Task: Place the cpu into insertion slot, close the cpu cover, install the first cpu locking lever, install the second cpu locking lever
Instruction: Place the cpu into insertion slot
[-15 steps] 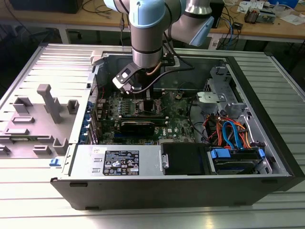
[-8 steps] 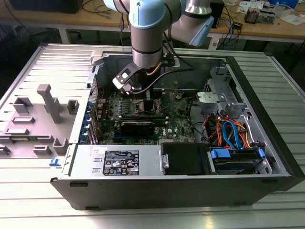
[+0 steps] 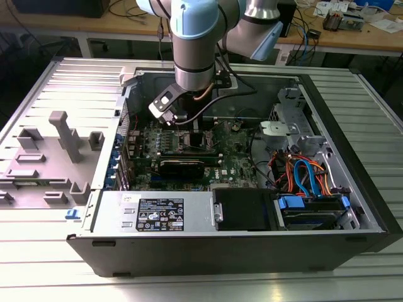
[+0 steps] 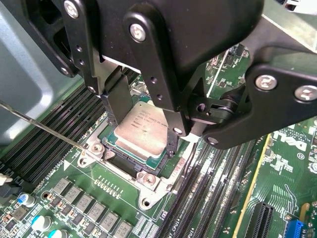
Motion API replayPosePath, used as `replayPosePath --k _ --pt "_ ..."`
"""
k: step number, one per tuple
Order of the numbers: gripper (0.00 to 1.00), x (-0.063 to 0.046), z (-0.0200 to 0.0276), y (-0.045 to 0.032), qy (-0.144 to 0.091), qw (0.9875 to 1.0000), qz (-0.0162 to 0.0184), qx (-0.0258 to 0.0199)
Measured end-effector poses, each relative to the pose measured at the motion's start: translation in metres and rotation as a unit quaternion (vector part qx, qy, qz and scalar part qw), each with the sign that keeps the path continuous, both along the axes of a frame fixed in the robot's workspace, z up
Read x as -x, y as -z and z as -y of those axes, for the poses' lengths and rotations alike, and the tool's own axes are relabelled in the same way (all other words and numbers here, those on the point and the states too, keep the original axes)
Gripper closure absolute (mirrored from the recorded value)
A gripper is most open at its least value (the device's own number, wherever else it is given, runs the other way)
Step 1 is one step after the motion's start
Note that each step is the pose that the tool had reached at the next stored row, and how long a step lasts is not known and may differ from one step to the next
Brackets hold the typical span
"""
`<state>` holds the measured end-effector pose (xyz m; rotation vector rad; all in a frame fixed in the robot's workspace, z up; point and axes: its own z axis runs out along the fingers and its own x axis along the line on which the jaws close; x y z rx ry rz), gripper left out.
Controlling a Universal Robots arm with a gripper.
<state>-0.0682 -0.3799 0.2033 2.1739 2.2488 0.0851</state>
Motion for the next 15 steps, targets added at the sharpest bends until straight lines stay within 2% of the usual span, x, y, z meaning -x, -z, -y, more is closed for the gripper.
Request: replayPosePath --k 3,5,11,15 --pt "0.46 0.0000 0.0000 0.0001 0.000 1.0000 0.0000 0.0000" --pt "0.34 0.0000 0.0000 0.0001 0.000 1.0000 0.0000 0.0000" --pt "0.34 0.0000 0.0000 -0.0002 0.000 1.0000 0.0000 0.0000" --pt "0.35 0.0000 0.0000 -0.0053 0.000 1.0000 -0.0002 0.0000"
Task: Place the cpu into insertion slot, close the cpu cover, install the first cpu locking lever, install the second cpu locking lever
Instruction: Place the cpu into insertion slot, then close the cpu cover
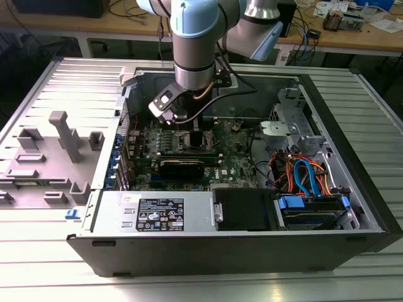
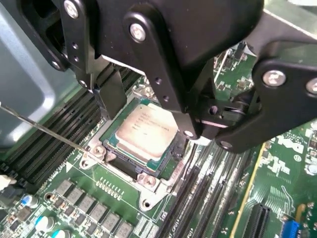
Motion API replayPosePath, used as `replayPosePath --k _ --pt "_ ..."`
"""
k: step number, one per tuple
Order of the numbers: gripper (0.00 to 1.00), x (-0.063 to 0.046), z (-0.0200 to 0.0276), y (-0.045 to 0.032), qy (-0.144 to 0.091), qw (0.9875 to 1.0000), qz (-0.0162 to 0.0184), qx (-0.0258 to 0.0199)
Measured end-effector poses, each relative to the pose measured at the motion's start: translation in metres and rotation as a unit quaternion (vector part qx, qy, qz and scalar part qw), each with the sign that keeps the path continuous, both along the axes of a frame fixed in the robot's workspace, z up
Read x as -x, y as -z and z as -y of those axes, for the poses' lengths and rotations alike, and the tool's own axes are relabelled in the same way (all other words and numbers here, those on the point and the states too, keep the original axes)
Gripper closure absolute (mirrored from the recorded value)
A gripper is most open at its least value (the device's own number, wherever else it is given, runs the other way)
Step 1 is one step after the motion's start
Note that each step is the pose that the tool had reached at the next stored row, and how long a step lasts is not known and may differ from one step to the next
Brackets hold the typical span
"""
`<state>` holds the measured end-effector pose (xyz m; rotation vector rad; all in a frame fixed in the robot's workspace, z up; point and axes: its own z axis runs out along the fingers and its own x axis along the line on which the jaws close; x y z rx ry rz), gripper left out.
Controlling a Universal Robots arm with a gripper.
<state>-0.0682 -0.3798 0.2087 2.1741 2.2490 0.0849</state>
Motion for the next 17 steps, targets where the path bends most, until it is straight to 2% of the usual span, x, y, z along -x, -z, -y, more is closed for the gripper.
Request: replayPosePath --k 4,5,6,9,17 --pt "0.60 -0.001 0.0000 -0.0071 0.000 1.0000 -0.0025 0.0000" --pt "0.60 -0.001 0.0000 -0.0098 0.000 1.0000 -0.0034 0.0000" --pt "0.72 -0.001 0.0000 -0.0123 0.000 1.0000 -0.0043 0.0000" --pt "0.89 -0.002 0.0000 -0.0145 0.000 1.0000 -0.0055 -0.0001" --pt "0.89 -0.002 0.0000 -0.0146 0.000 1.0000 -0.0057 0.0003"
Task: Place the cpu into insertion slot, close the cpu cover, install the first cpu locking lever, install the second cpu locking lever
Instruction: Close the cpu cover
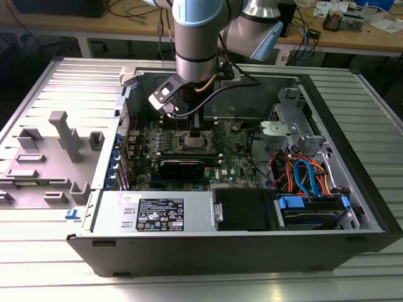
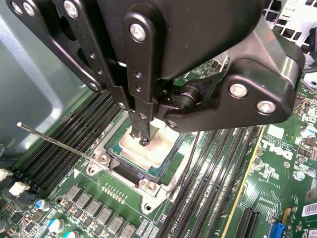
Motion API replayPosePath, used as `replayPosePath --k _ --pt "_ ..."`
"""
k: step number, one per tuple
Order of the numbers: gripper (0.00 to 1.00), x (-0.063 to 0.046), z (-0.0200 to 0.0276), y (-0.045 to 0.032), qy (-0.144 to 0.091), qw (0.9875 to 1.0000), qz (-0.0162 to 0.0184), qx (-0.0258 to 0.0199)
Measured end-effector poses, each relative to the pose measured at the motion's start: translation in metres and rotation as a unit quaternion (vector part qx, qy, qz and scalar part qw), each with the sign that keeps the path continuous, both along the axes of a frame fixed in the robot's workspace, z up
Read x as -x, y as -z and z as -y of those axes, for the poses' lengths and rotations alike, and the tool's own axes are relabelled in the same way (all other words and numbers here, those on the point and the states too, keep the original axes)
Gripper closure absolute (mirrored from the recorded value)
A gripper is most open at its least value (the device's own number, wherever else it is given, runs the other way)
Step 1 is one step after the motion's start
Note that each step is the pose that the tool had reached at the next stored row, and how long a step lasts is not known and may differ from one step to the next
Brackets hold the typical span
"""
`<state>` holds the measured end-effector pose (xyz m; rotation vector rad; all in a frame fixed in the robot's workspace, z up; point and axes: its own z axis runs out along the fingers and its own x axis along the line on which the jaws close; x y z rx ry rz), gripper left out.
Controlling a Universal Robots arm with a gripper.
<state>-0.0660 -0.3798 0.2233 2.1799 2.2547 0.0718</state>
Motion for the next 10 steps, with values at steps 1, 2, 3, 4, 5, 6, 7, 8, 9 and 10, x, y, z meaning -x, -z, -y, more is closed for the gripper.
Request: replayPosePath --k 1,2,3,4,5,6,7,8,9,10 --pt "0.89 0.0000 0.0000 0.0000 0.000 1.0000 0.0000 0.0000" --pt "0.89 0.0000 0.0000 0.0000 0.000 1.0000 0.0000 0.0000" --pt "0.89 0.0000 0.0000 -0.0003 0.000 1.0000 0.0000 0.0000" --pt "0.89 0.0000 0.0000 -0.0007 0.000 1.0000 -0.0001 0.0001" --pt "0.89 0.0000 0.0000 -0.0010 0.000 1.0000 -0.0001 0.0001" --pt "0.89 0.0000 0.0000 -0.0013 0.000 1.0000 -0.0001 0.0001" --pt "0.89 0.0000 0.0000 -0.0018 0.000 1.0000 -0.0001 0.0000" --pt "0.89 0.0000 0.0000 -0.0022 0.000 1.0000 -0.0001 0.0001" --pt "0.89 0.0000 0.0000 -0.0027 0.000 1.0000 -0.0002 0.0001" --pt "0.89 0.0000 0.0000 -0.0036 0.000 1.0000 -0.0001 0.0000"
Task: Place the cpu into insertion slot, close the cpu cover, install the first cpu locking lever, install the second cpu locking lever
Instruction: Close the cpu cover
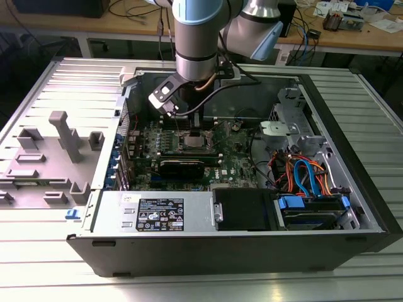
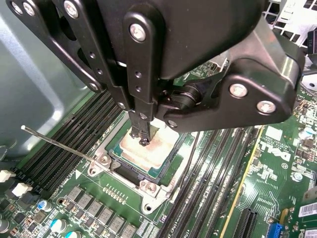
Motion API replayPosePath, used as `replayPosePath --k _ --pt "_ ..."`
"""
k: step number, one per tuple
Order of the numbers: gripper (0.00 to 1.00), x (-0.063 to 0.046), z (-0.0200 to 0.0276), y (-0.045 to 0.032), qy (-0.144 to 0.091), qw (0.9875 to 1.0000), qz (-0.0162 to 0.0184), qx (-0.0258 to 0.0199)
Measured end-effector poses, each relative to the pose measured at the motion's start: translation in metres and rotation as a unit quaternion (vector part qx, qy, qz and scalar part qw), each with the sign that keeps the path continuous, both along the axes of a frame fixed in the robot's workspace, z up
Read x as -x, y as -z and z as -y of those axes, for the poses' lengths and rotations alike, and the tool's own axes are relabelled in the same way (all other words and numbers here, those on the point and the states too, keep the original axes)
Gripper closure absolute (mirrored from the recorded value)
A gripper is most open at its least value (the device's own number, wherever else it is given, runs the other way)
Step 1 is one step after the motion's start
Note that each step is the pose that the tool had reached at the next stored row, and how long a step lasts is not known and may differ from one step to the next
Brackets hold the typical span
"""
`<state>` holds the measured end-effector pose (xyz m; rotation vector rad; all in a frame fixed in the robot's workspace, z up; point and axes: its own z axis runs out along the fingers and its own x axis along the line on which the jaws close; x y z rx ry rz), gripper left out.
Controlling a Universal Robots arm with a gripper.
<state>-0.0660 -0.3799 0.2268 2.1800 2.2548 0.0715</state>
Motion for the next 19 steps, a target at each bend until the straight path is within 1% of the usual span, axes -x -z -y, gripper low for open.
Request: replayPosePath --k 4,14,19 --pt "0.89 0.0000 0.0000 -0.0032 0.000 1.0000 0.0000 0.0000" --pt "0.89 0.0000 0.0000 -0.0040 0.000 1.0000 0.0000 0.0000" --pt "0.89 0.0000 0.0000 -0.0058 0.000 1.0000 0.0000 0.0000"
